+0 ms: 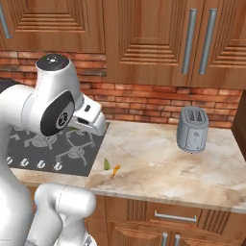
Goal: Open the fridge, remove the mango, lemon wedge, and shrimp, and place them on any counter.
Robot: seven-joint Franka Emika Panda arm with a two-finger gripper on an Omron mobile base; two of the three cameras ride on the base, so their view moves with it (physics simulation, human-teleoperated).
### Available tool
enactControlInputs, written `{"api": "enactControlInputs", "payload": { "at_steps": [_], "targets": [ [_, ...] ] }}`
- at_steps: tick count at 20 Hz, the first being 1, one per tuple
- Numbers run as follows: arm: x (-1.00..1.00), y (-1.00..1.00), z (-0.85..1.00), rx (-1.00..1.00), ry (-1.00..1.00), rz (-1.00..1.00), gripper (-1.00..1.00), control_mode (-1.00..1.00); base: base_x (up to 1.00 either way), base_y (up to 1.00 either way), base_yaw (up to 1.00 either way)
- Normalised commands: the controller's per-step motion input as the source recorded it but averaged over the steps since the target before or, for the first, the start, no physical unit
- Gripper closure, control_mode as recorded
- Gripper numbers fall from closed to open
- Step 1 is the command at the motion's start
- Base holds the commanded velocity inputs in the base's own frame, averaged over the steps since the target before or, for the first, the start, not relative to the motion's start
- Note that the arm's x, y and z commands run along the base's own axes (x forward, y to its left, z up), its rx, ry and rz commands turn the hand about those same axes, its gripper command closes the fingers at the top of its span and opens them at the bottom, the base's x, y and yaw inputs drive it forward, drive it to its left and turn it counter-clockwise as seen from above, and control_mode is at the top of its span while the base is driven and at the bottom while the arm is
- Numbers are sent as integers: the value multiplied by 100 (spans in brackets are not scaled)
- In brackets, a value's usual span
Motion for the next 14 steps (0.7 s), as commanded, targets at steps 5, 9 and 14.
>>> {"api": "enactControlInputs", "payload": {
  "at_steps": [5,9,14],
  "targets": [
    [26,-13,-87,0,17,-1,100,-100,0,0,0],
    [18,-15,-85,0,10,-3,100,-100,0,0,0],
    [16,-25,-77,0,5,-4,100,-100,0,0,0]
  ]
}}
